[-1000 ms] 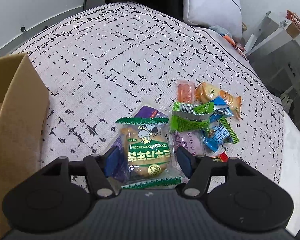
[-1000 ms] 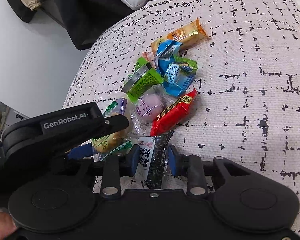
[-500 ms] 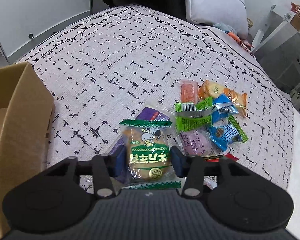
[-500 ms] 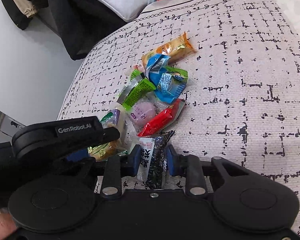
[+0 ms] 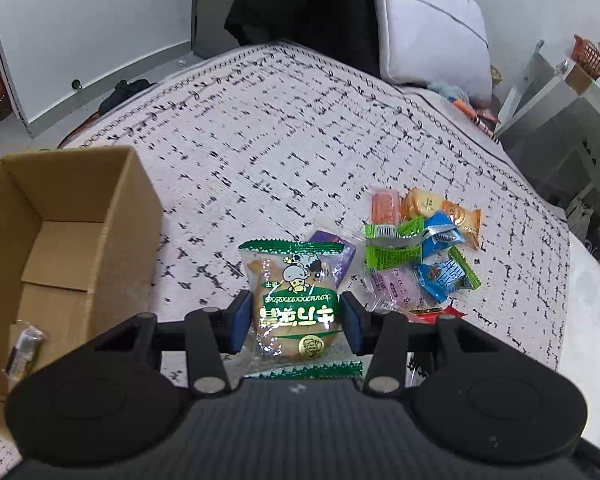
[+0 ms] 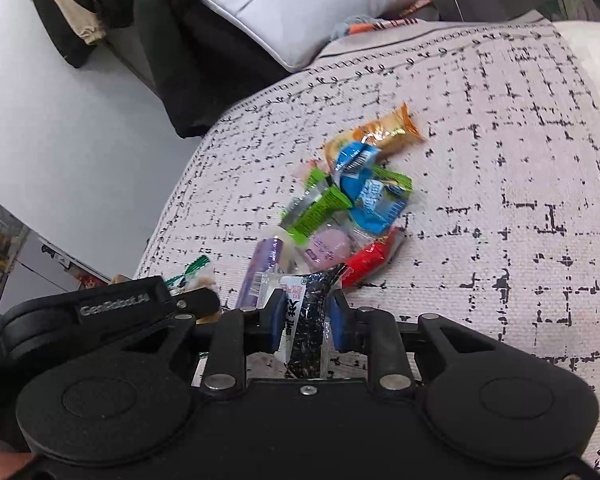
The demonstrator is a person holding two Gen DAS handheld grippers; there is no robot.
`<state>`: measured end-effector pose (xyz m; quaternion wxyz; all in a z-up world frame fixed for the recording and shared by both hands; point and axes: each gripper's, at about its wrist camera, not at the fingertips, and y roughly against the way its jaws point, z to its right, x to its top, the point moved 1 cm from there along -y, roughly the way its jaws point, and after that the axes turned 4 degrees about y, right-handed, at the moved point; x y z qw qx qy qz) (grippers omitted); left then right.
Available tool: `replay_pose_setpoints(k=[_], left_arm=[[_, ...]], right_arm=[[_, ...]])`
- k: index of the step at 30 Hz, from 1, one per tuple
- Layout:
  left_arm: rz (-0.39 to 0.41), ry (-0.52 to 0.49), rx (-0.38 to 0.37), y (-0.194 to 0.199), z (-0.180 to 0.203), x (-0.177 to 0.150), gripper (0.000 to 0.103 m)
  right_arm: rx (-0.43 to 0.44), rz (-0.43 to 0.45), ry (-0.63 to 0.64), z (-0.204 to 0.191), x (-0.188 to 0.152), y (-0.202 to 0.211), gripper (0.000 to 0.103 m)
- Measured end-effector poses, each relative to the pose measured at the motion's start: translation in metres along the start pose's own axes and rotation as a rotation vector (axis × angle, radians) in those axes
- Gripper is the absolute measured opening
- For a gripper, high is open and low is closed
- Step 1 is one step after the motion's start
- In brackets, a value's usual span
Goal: Organize snacks
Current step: 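Carry both packets into the cardboard box and open both tools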
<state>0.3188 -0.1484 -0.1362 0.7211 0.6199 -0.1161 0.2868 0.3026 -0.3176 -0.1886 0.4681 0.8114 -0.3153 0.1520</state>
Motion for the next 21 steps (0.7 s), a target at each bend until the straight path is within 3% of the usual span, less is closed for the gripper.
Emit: replay_pose_setpoints(k=[21], left_arm=[[0.098, 0.054, 0.012, 0.079, -0.049, 0.005, 0.046]], right_arm=[[0.121, 0.119, 0.11, -0.058, -0.001, 0.037, 0.021]])
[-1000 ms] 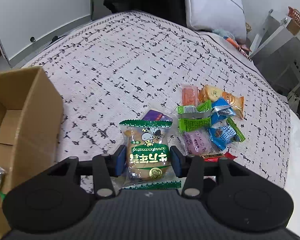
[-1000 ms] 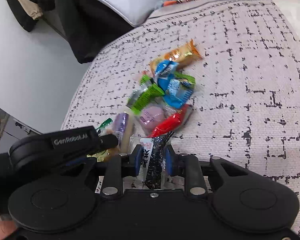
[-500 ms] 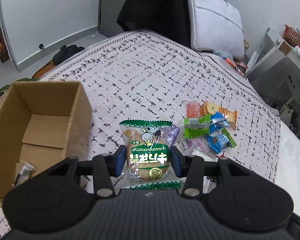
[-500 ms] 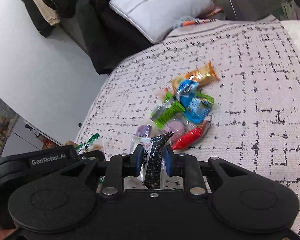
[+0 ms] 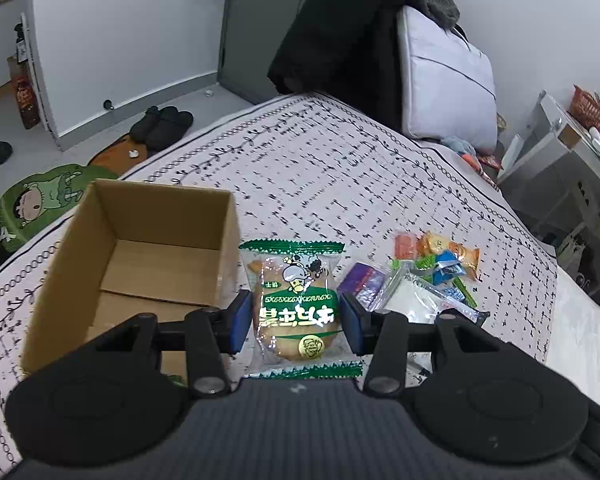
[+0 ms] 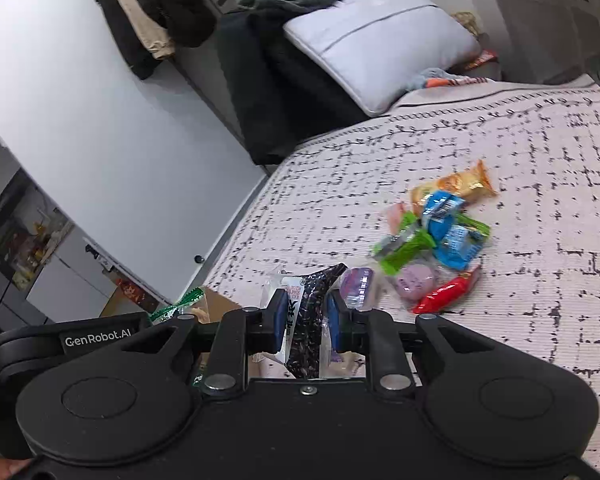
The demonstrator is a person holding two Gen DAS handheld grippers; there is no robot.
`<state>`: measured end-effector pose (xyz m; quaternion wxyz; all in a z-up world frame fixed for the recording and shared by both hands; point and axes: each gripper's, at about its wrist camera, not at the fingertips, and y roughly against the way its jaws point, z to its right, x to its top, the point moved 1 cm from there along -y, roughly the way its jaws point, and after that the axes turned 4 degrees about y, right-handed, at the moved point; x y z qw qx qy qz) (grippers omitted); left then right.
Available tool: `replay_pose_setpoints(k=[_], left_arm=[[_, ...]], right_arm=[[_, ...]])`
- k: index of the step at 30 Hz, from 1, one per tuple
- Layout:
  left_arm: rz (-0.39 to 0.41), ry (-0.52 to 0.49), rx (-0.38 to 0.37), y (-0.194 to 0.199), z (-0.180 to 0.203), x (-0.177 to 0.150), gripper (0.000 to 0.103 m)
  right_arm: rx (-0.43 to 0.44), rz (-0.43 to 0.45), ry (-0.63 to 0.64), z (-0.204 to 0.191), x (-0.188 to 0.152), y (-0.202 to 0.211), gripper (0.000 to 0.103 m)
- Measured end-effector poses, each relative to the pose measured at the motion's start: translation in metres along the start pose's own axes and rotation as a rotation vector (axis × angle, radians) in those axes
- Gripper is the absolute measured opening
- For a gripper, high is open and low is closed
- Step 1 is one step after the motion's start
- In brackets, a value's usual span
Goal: Organize snacks
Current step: 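Carry both packets into the cardboard box and open both tools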
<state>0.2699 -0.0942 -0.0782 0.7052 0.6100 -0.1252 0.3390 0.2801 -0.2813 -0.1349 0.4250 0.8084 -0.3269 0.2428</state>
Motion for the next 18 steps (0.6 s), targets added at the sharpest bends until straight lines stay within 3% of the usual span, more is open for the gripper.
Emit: replay_pose_setpoints(k=[18], left_arm=[[0.037, 0.091, 0.046, 0.029, -0.064, 0.008, 0.046]], right_arm=[[0.081, 0.075, 0.095, -0.053, -0.011, 0.006, 0.02]])
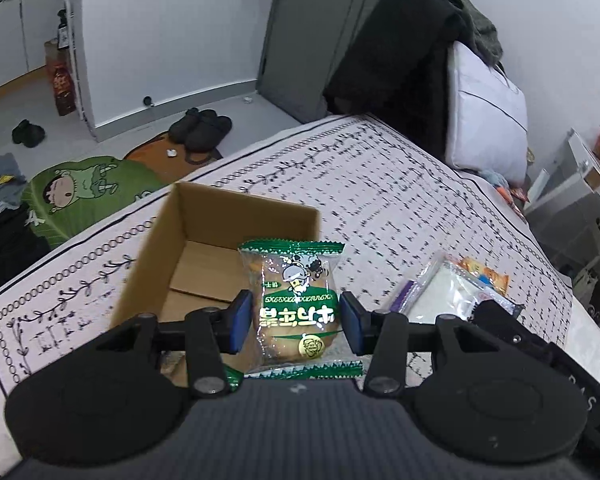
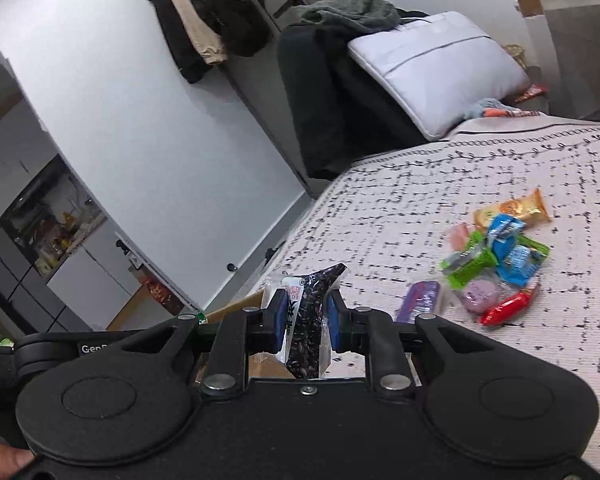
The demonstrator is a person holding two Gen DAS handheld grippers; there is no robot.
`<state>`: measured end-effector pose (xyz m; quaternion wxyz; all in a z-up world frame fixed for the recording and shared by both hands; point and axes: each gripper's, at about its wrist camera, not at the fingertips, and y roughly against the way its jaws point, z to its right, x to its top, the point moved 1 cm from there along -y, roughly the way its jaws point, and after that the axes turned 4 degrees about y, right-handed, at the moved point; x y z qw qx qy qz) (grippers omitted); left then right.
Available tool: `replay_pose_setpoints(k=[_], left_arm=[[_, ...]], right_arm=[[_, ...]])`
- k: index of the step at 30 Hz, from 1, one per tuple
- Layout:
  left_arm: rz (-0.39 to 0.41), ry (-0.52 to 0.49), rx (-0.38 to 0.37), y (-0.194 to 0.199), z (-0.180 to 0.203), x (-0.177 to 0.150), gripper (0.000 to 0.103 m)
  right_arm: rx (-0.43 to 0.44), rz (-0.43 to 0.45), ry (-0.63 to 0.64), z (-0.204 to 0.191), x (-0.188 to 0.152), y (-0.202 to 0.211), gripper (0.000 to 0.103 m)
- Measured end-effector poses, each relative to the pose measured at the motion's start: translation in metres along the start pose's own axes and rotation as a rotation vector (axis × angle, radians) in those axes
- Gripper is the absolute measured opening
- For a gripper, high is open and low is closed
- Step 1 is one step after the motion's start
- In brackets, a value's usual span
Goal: Organize snacks
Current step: 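Carry both packets into the cardboard box and open both tools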
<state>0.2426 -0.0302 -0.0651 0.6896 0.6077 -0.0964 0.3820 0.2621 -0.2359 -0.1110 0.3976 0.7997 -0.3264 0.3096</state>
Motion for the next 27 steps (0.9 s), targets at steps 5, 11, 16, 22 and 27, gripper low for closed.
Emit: replay_pose_setpoints(k=[5, 11, 16, 22, 27], left_arm=[[0.005, 0.036, 0.017, 0.001, -0.022, 0.007, 0.046], [-0.006, 0.079, 0.025, -0.004, -0.049, 0.012, 0.046], [-0.029, 0.099, 0.014, -0.014, -0.063, 0.015, 0.046], [-0.038, 0.105, 0.023, -0.021, -0.071, 0.017, 0.052], [-0.038, 0.101, 0.045, -0.021, -0.073, 0.021, 0.062]], right_arm=[[0.039, 0.004, 0.032, -0.016, -0.004, -0.005, 0.02], [0.072, -0.017, 0.084, -0.037, -0.011, -0.015, 0.02], [0.075, -0.038, 0.106, -0.049, -0.017, -0.023, 0.02], [0.07, -0.069, 0.133, -0.062, -0.025, -0.034, 0.021], [0.083, -0.138, 0.12, -0.063, -0.031, -0.045, 0.036]])
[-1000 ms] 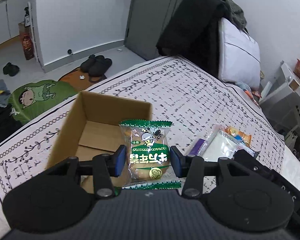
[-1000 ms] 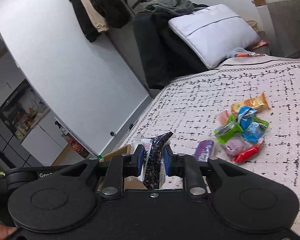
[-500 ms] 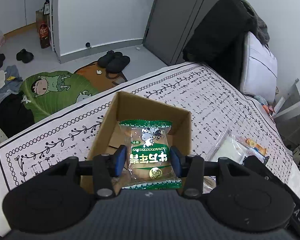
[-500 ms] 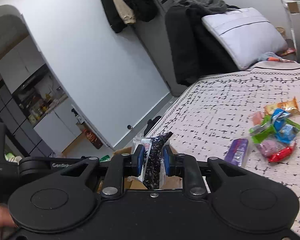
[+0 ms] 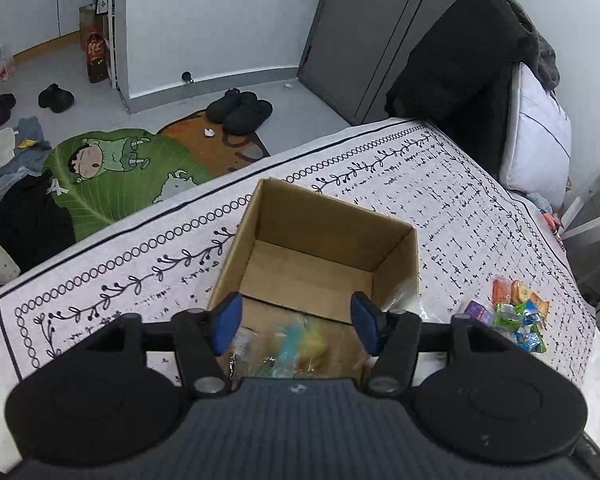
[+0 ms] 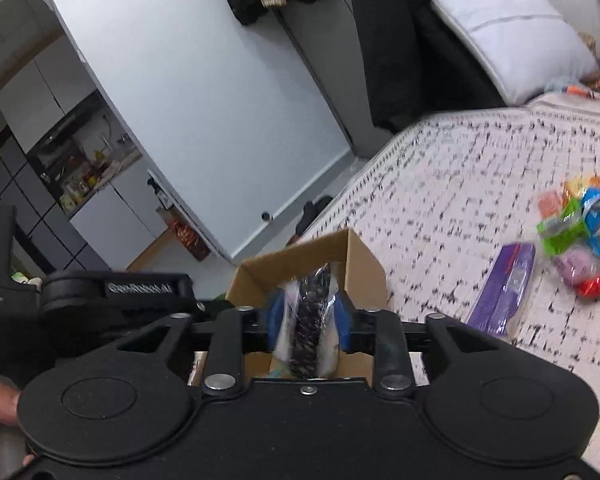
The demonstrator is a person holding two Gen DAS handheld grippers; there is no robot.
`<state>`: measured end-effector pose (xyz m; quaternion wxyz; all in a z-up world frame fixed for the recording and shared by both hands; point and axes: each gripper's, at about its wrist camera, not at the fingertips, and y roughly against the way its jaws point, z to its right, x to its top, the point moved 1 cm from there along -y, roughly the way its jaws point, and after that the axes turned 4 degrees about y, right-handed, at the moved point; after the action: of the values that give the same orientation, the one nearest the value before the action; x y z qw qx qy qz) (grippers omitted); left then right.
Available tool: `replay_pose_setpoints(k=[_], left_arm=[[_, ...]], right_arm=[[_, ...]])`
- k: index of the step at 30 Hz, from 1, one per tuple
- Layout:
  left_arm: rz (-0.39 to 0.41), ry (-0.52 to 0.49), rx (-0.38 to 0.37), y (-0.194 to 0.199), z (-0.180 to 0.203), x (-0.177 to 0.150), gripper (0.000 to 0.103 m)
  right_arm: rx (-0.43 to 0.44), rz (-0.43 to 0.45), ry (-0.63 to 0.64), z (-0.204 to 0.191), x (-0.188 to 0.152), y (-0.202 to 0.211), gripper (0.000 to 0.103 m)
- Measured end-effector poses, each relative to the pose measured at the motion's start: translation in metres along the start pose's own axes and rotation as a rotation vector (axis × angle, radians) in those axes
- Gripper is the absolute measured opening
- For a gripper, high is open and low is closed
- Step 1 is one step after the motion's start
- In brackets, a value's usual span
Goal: Organize snacks
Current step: 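Carry both packets into the cardboard box and open both tools, then move both tools back to the pile, left tool toward the purple bar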
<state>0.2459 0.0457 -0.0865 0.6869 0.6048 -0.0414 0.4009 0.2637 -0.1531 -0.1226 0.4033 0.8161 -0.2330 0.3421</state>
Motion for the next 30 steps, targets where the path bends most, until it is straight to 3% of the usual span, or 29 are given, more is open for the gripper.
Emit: replay_pose_setpoints(k=[2, 6, 16, 18, 23, 30], left_arm=[[0.003, -0.003, 0.004, 0.002, -0.001, 0.0, 0.069], [0.006, 0.005, 0.009, 0.004, -0.003, -0.001, 0.079], [-0.056, -0.013, 0.014, 0.003, 0.017, -0.014, 0.081], [-0.051, -0.02, 0.014, 0.006, 0.023, -0.017, 0.083], [0.01, -0.063, 0.021, 0.013, 0.039, -0.022, 0.102], [0.028, -0.105, -0.001, 0.015, 0.066, -0.034, 0.103]], right_arm=[[-0.022, 0.002, 0.02, -0.002, -0.002, 0.002, 0.048], [-0.038, -0.011, 0.027, -0.001, -0.003, 0.006, 0.051], [-0.102, 0.006, 0.009, 0.02, 0.005, 0.029, 0.076], [-0.114, 0.005, -0.002, 0.027, 0.006, 0.032, 0.077], [-0.141, 0.004, -0.018, 0.042, 0.008, 0.042, 0.087], [-0.187, 0.026, -0.034, 0.065, 0.01, 0.059, 0.095]])
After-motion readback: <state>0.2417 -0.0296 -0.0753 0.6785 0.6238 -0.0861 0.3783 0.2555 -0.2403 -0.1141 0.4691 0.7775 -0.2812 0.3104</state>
